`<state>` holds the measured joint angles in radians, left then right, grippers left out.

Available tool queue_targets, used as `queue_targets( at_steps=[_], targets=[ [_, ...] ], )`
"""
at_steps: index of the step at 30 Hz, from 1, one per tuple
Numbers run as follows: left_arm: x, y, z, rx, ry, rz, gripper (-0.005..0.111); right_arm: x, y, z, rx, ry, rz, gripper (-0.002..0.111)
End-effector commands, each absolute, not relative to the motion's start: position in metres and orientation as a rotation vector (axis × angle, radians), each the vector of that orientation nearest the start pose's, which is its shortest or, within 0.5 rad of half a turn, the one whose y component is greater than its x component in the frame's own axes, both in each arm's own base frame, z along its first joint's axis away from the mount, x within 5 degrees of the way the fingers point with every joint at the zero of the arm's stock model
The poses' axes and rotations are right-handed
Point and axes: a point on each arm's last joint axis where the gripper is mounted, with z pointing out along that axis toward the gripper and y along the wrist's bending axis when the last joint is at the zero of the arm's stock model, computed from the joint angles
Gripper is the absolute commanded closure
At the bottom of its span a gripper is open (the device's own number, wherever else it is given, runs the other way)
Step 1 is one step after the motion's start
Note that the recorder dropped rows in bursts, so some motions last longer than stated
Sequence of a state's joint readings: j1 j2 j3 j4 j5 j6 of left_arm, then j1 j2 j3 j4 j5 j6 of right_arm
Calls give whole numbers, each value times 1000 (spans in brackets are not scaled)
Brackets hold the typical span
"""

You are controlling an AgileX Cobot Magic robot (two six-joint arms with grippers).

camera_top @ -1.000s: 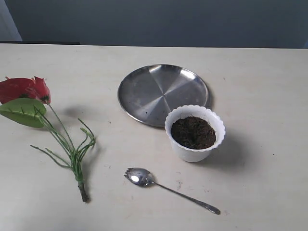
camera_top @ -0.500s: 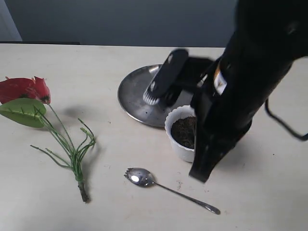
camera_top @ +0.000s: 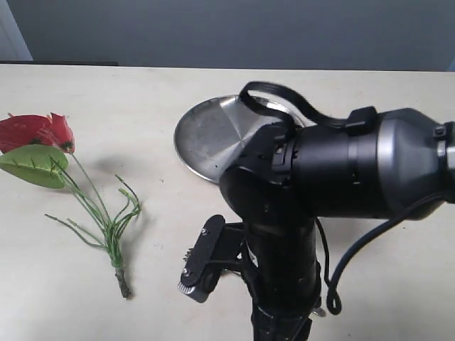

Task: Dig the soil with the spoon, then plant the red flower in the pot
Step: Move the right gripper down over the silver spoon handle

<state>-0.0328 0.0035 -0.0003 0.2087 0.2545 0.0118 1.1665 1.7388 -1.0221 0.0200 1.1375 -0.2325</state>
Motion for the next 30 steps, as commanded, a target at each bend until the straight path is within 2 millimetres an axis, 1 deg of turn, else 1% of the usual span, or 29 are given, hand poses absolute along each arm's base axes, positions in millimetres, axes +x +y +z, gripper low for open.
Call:
queue_targets(
  at_steps=[1, 8, 13, 15, 18, 20, 22, 25, 27, 30],
  targets=[
    [55, 3, 192, 171, 1717, 172, 106, 109, 259, 161, -2201, 2468, -121, 66],
    [55, 3, 192, 171, 1717, 172, 106, 109, 252, 146, -2189, 2400, -114, 66],
    [55, 3, 192, 171, 1717, 172, 106, 111, 248, 141, -2190, 2371, -134, 67],
    [55, 3, 192, 171, 1717, 172, 106, 112, 248, 141, -2197, 2359, -146, 71],
    [55, 3, 192, 171, 1717, 172, 106, 114, 247, 141, -2206, 2337, -174, 83],
    [55, 3, 192, 171, 1717, 172, 106, 117, 246, 141, -2179, 2353, -180, 90],
    [55, 3, 192, 171, 1717, 172, 106, 123, 244, 141, -2133, 2386, -174, 93],
    [55, 3, 192, 171, 1717, 172, 106, 134, 239, 141, -2061, 2440, -162, 91],
    [55, 3, 192, 171, 1717, 172, 106, 140, 237, 141, -2013, 2474, -140, 83],
    [55, 3, 192, 171, 1717, 172, 106, 141, 237, 140, -1971, 2506, -94, 68]
  ],
)
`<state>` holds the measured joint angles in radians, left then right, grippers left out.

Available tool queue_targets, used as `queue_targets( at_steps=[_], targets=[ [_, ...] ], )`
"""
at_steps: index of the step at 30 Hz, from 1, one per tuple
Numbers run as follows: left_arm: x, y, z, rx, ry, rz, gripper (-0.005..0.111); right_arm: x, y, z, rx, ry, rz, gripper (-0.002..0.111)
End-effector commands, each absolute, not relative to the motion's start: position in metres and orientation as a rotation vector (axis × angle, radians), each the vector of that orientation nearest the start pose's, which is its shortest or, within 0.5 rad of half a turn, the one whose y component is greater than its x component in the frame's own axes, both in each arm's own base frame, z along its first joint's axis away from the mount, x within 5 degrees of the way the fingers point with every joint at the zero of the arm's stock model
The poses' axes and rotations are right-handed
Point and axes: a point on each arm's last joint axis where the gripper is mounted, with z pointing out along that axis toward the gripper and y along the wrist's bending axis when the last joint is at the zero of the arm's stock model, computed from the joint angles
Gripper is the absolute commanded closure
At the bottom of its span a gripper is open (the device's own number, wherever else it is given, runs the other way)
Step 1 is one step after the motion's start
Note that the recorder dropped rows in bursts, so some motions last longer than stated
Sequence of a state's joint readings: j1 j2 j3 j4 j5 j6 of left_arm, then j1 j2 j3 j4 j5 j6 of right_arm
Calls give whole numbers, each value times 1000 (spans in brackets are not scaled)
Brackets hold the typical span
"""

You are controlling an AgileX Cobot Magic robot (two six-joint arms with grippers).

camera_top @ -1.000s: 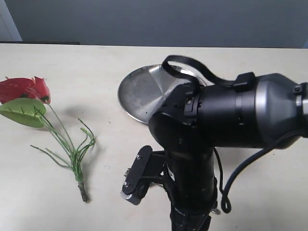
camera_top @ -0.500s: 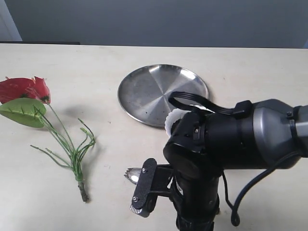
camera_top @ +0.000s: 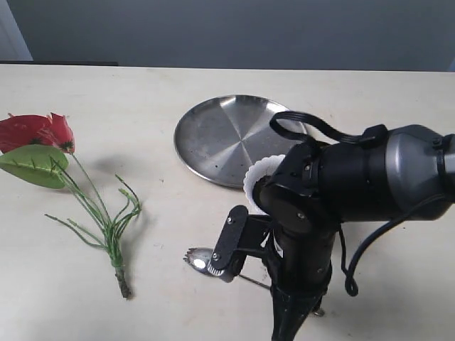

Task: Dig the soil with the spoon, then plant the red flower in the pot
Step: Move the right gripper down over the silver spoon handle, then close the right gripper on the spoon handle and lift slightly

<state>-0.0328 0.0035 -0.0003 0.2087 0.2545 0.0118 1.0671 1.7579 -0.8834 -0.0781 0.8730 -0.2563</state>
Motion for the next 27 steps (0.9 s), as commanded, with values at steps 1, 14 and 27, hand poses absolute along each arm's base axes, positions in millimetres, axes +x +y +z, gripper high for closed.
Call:
queue_targets(
  at_steps=[1, 14, 27],
  targets=[
    [55, 3, 192, 171, 1717, 172, 106, 141, 238, 140, -1965, 2511, -83, 64],
    [55, 3, 192, 171, 1717, 172, 106, 143, 245, 140, -1920, 2469, -8, 61],
    [55, 3, 192, 171, 1717, 172, 106, 143, 246, 140, -1911, 2458, 2, 61]
  ],
)
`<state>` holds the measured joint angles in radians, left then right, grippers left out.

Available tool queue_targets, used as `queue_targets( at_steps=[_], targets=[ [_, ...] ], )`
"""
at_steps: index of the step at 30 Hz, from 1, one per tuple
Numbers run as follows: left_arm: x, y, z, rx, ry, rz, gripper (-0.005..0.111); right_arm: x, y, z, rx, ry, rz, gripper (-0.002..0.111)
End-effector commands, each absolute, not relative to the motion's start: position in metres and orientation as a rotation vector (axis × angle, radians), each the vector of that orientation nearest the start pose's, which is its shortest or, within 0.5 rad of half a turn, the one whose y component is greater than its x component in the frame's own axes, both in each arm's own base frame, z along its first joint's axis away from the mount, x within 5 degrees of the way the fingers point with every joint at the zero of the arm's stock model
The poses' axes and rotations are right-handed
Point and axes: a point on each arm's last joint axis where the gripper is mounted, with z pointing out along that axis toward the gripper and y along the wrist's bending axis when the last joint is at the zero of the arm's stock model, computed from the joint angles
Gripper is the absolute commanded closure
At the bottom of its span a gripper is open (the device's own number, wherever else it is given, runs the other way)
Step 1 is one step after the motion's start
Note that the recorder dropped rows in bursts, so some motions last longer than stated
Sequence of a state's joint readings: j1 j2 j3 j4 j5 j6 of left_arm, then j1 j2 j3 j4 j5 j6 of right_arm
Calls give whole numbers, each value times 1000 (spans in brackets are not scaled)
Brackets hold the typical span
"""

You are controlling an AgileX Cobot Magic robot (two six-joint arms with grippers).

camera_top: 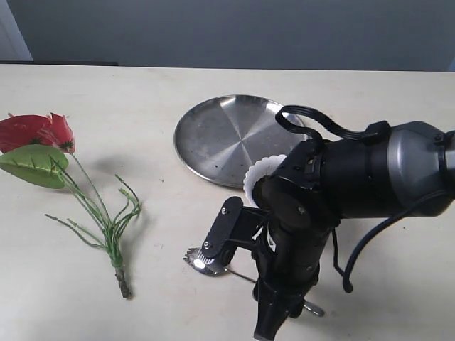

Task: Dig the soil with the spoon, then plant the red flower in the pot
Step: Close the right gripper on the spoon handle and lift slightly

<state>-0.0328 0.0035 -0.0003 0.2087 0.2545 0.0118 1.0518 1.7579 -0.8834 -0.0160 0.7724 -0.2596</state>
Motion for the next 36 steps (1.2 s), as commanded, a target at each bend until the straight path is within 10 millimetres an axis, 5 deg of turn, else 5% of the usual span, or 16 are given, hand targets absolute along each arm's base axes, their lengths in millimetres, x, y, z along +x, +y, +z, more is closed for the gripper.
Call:
queue_targets(
  at_steps=[1, 17, 19, 23, 34, 36],
  targets=[
    [55, 3, 192, 171, 1717, 172, 106, 144, 247, 140, -1907, 2453, 6, 61],
    [55, 3, 192, 171, 1717, 172, 106, 146, 250, 107, -1955, 2501, -39, 68],
    [55, 3, 192, 171, 1717, 172, 106, 145, 249, 105, -1981, 2498, -47, 75],
    [55, 3, 192, 171, 1717, 172, 106, 144, 248, 105, -1994, 2512, -41, 109],
    [55, 3, 192, 171, 1717, 172, 106, 138, 242, 107, -2009, 2616, -80, 109],
    [55, 3, 192, 171, 1717, 172, 106, 138, 243, 107, -1993, 2616, -60, 99]
  ],
)
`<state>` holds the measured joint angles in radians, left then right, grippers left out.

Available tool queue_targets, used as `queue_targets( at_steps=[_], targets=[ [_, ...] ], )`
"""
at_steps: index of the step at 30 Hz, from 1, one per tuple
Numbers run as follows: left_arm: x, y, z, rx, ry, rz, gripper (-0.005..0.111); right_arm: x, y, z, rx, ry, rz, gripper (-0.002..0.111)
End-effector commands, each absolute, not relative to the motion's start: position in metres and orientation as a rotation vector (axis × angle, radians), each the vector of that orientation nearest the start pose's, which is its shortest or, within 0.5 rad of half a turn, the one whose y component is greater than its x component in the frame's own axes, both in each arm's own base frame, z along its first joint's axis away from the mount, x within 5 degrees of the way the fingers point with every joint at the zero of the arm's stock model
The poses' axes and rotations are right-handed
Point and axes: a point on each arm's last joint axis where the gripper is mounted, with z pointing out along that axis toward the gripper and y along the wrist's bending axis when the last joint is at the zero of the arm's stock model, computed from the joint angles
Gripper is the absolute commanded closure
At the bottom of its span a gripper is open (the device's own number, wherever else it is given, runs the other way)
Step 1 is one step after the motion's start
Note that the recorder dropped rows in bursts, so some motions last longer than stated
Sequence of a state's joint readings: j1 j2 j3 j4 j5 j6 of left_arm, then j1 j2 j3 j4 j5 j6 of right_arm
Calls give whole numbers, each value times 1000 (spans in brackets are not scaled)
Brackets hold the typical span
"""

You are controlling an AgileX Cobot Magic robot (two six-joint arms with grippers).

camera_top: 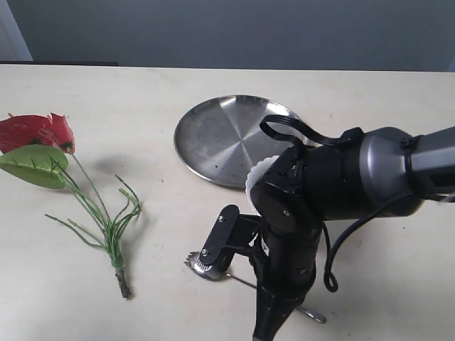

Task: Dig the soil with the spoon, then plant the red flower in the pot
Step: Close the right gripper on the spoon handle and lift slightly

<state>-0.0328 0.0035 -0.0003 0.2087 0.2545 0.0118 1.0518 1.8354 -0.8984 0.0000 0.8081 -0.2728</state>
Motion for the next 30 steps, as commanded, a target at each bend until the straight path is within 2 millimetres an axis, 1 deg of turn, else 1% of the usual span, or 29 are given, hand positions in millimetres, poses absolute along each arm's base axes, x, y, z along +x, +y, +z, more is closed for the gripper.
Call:
queue_targets(
  at_steps=[1, 2, 4, 5, 8, 11, 21, 24, 30],
  targets=[
    [55, 3, 192, 171, 1717, 172, 106, 138, 244, 107, -1989, 2615, -56, 93],
    [55, 3, 192, 171, 1717, 172, 106, 138, 244, 106, -1985, 2615, -52, 80],
    [55, 3, 192, 171, 1717, 172, 106, 138, 244, 106, -1982, 2617, -52, 66],
    [55, 3, 192, 171, 1717, 172, 106, 138, 244, 106, -1982, 2617, -52, 67],
    [55, 3, 192, 171, 1717, 172, 106, 138, 244, 106, -1983, 2619, -54, 79],
    [55, 3, 192, 171, 1717, 172, 106, 138, 243, 107, -1991, 2623, -62, 86],
    [55, 3, 192, 171, 1717, 172, 106, 137, 241, 109, -2002, 2642, -86, 86],
    [55, 3, 192, 171, 1717, 172, 106, 137, 241, 118, -1989, 2617, -74, 86],
    [55, 3, 192, 171, 1717, 172, 106, 138, 239, 144, -1923, 2552, -37, 86]
  ],
)
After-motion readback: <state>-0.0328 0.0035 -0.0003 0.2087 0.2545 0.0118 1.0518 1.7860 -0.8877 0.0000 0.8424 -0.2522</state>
